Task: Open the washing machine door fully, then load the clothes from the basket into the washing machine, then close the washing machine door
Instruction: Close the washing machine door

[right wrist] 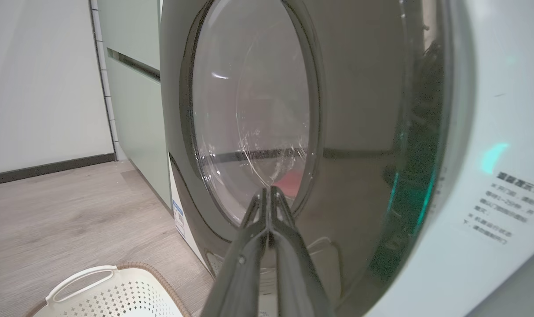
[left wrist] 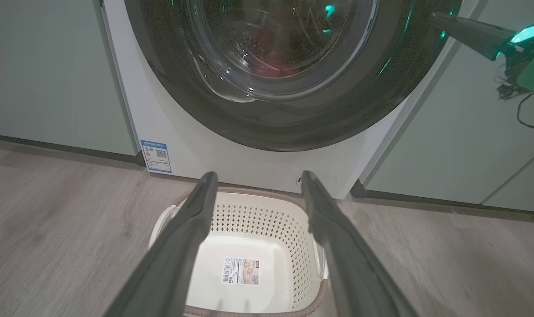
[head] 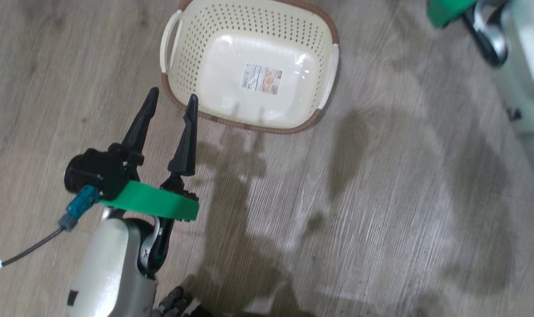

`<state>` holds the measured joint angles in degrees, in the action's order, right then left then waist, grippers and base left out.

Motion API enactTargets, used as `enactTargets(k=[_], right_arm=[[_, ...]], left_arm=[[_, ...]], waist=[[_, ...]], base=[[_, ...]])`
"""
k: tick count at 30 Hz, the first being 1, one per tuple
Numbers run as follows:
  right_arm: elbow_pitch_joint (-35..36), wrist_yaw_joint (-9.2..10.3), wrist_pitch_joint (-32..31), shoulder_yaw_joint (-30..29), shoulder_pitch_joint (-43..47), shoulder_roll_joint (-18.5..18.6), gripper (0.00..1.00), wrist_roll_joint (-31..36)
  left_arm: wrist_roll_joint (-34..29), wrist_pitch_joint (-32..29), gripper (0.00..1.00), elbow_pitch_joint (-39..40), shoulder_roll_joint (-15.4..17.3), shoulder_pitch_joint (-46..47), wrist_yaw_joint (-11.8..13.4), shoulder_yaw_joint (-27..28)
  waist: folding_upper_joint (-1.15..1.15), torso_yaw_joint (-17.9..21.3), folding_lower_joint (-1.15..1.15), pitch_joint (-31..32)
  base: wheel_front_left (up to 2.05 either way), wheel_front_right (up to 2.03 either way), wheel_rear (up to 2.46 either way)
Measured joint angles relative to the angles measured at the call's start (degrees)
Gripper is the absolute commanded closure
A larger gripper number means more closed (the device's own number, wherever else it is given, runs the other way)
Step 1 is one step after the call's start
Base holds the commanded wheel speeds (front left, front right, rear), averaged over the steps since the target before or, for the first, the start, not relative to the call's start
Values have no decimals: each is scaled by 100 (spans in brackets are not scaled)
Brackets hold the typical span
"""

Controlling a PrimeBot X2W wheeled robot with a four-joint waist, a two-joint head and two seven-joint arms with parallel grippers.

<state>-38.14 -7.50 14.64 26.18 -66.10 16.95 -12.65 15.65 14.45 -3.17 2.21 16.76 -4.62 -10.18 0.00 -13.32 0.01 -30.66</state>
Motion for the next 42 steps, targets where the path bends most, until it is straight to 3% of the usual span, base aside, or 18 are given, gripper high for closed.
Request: enactTargets(k=[12,26,36,42], right_arm=[[-1181,-2,1,175,-1171,127,100,162],[-2496,-29,1,-492,-2117,115,100,894],[-2468,-53,8,-1550,-2009,-193,100,1683],[-2070,-43,8,-1737,-1332,-213,100,1768]], left_arm=[[107,0,0,7,-12,151,9,-49],[108,0,0,-46,-21,303,-29,110],[152,0,0,-90,-23,303,-25,33],[141,0,0,-146,-23,296,-3,-3]], waist=[[0,-168,-1,-320],[0,-328,0,-583],[0,-324,0,-460],[0,-256,-1,-113]], base=[[0,0,0],[0,0,0],[0,0,0],[0,0,0]])
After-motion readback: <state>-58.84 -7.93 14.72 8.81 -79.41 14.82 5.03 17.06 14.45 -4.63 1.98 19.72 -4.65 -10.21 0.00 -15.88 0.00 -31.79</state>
